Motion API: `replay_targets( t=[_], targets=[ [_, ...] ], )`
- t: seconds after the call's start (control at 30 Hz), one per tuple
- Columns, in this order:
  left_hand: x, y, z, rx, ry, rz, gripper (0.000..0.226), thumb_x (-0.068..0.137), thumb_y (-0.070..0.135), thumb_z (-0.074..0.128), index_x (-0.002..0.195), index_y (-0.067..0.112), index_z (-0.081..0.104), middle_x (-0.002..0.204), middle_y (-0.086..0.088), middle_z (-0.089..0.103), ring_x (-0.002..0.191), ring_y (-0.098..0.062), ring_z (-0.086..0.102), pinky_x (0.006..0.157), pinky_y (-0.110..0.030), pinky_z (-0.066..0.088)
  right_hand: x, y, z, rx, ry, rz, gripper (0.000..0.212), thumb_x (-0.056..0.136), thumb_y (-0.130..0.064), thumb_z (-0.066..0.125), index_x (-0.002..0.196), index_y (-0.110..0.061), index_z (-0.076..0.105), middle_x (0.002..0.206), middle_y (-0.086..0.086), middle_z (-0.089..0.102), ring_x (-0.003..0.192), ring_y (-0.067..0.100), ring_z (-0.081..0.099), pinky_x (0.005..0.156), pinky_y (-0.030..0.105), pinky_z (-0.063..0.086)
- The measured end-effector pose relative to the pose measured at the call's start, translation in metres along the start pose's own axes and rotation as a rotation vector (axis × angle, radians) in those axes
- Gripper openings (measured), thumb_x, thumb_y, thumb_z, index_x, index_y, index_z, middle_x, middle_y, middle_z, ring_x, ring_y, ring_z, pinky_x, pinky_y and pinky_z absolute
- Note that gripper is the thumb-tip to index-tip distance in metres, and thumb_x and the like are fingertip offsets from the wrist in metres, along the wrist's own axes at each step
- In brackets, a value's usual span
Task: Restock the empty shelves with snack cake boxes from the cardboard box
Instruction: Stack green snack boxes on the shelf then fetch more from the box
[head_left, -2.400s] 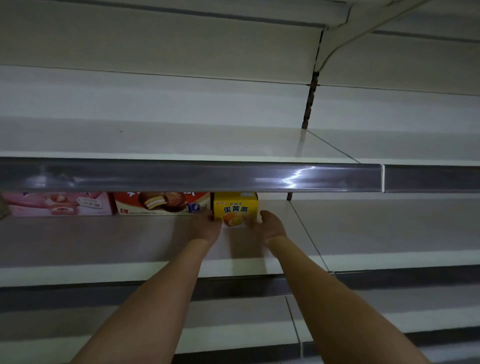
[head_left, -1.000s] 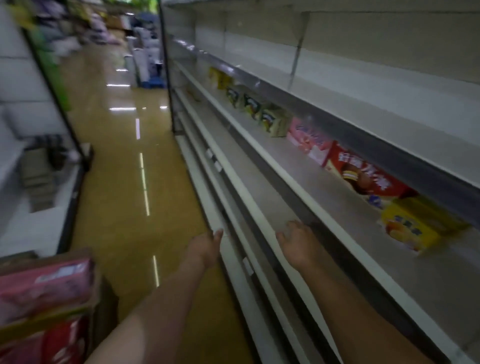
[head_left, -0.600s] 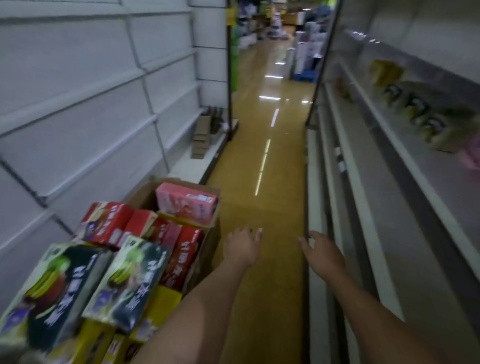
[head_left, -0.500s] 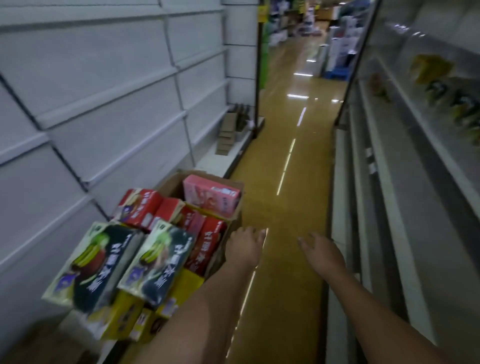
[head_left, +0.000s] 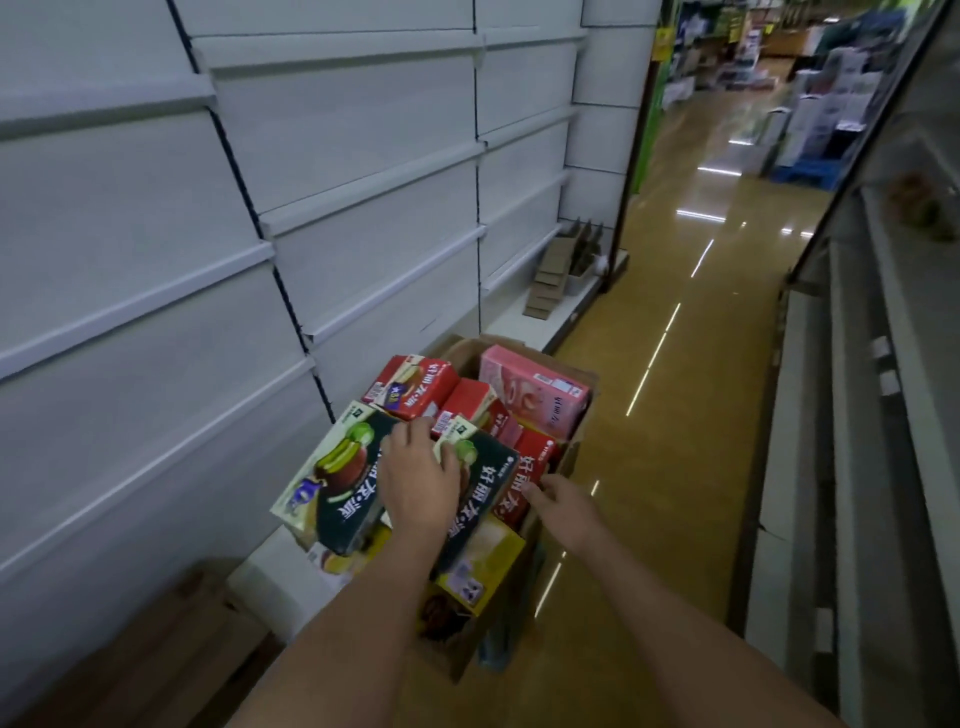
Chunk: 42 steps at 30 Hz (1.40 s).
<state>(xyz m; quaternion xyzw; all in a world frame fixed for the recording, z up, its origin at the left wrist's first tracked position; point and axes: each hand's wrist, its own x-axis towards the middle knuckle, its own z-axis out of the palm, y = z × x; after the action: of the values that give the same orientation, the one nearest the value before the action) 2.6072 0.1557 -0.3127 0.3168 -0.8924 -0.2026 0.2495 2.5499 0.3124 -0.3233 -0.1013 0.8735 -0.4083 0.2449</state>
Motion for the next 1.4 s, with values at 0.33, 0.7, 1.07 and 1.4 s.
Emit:
replay_targets(
  t=[0.33, 0.7, 1.07, 1.4],
  targets=[
    [0.056, -0.114, -0.034, 0.247, -0.287, -0.265, 0.078, 0.079, 0.068, 0.055, 0.138, 0.019, 0.038, 0.141, -0.009, 0.043, 0.134, -0.030, 0.035, 0.111, -0.057, 0.015, 0.019, -0.042, 0.089, 0.339, 0.194, 0.332, 0.045, 0.093, -0.031, 0.060, 0.127, -0.004, 0.049, 0.122, 0.014, 0.060, 0.108, 0.032, 0.058, 0.093, 0.044, 0.049],
    [0.071, -0.131, -0.031, 0.104, -0.390, -0.204, 0.064, 0.074, 0.064, 0.066, 0.115, 0.016, 0.056, 0.105, -0.005, 0.060, 0.099, -0.025, 0.058, 0.082, -0.042, 0.052, 0.019, -0.064, 0.106, 0.616, 0.360, 0.365, 0.033, 0.086, 0.001, 0.064, 0.107, -0.015, 0.044, 0.107, 0.009, 0.058, 0.103, 0.032, 0.057, 0.092, 0.049, 0.049],
    [0.063, -0.109, -0.033, -0.320, -0.587, -0.176, 0.053, 0.075, 0.046, 0.076, 0.107, 0.011, 0.052, 0.104, -0.009, 0.060, 0.090, -0.025, 0.059, 0.076, -0.037, 0.052, -0.003, -0.066, 0.090, 0.695, 0.354, 0.261, 0.027, 0.091, -0.003, 0.058, 0.110, -0.020, 0.048, 0.095, 0.007, 0.064, 0.082, 0.025, 0.065, 0.061, 0.033, 0.052],
    [0.037, -0.019, -0.034, -0.804, -0.663, -0.197, 0.020, 0.083, 0.022, 0.074, 0.097, 0.015, 0.061, 0.094, -0.007, 0.068, 0.079, -0.021, 0.064, 0.065, -0.029, 0.049, -0.054, -0.017, 0.002, 0.806, 0.606, 0.308, 0.022, 0.096, -0.019, 0.054, 0.115, -0.010, 0.049, 0.100, 0.015, 0.063, 0.083, 0.030, 0.065, 0.068, 0.040, 0.057]
  ],
)
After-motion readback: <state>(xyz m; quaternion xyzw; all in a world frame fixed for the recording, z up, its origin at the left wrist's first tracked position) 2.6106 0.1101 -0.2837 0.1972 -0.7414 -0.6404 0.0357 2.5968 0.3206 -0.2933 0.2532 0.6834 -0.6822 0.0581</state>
